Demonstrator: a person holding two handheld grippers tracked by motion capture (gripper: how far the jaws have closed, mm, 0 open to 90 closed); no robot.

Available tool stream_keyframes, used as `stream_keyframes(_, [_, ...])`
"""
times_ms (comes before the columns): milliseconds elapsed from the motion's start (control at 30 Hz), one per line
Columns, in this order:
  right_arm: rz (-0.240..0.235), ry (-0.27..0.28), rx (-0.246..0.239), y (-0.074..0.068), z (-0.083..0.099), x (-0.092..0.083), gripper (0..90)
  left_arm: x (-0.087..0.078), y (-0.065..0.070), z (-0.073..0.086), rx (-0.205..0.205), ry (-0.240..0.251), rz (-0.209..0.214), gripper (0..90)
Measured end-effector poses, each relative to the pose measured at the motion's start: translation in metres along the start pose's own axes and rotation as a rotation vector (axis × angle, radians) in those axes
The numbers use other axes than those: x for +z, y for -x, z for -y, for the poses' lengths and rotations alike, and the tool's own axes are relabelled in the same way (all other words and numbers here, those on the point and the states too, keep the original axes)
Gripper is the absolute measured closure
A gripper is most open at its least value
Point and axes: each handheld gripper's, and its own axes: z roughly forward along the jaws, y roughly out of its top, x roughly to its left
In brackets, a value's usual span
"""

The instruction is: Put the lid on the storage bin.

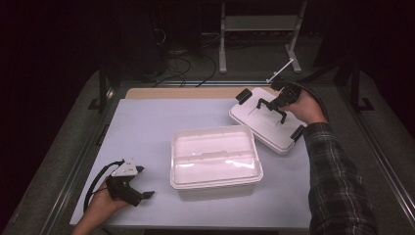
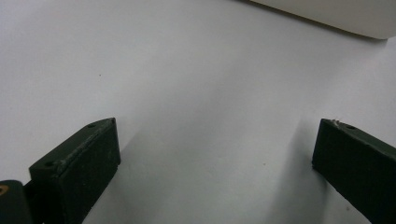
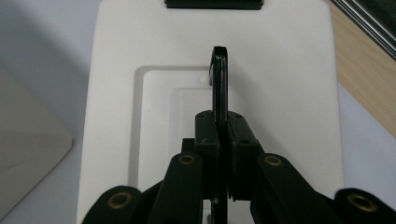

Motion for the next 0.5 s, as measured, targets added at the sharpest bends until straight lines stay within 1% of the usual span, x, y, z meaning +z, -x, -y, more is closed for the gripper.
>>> stream_keyframes(267, [0.007, 0.011, -0.012, 0.002, -0.002, -0.036, 84.8, 0.0, 0.0, 0.0, -0.001, 0.002, 0.0, 0.0])
stream_keyframes(500, [0.004, 0.034, -0.032, -0.002, -0.01, -0.066, 84.8, 0.0, 0.0, 0.0, -0.001, 0.002, 0.0, 0.1])
